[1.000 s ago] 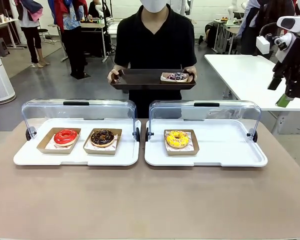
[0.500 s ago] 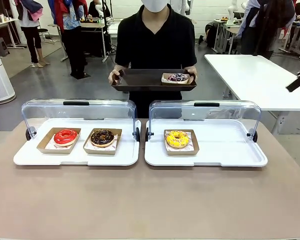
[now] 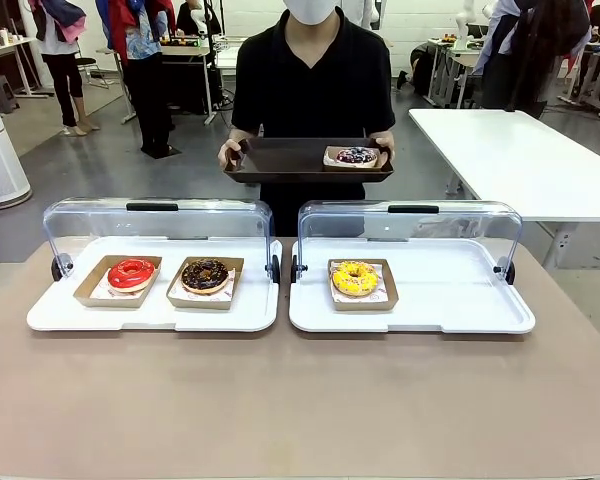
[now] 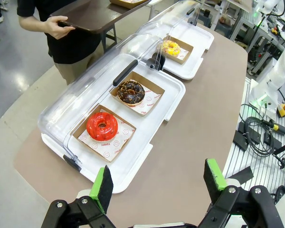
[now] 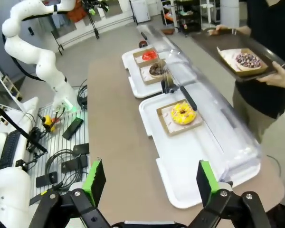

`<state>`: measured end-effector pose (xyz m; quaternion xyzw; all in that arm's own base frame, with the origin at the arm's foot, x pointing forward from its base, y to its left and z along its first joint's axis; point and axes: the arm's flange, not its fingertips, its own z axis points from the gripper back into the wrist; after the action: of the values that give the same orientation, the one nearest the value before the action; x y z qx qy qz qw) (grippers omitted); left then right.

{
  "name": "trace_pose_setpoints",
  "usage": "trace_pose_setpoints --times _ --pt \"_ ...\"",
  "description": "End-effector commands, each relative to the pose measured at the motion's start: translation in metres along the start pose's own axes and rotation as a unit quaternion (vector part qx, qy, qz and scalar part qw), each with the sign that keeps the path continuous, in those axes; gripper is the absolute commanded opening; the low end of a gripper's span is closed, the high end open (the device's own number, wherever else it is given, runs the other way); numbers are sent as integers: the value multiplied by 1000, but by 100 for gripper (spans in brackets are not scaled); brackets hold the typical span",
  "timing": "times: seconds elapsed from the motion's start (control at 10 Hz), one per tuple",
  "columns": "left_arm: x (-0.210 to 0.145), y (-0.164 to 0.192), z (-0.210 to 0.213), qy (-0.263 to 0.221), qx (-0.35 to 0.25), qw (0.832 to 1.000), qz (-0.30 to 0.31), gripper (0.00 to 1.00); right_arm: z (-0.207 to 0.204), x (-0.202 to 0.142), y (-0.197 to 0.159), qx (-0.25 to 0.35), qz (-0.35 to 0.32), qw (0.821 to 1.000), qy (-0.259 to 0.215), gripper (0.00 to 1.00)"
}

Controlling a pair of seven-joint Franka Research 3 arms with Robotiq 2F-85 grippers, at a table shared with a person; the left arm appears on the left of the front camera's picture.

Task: Provide the desired donut to the person.
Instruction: Pick up and lift the Paper togo box containing the Donut pointed at by the person.

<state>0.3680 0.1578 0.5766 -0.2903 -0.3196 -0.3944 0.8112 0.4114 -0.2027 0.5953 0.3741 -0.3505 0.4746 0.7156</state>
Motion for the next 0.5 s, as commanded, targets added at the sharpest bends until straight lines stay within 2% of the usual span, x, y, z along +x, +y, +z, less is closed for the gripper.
trace_pose_setpoints --times 0.0,0.2,0.4 --pt "0 -1 0 -7 -4 1000 -4 100 11 3 3 19 16 1000 -4 100" --pt "0 -1 0 -7 -4 1000 -4 100 11 -1 9 53 51 997 13 100" --pt "0 -1 0 -7 -4 1000 -4 100 14 -9 5 61 49 997 21 100"
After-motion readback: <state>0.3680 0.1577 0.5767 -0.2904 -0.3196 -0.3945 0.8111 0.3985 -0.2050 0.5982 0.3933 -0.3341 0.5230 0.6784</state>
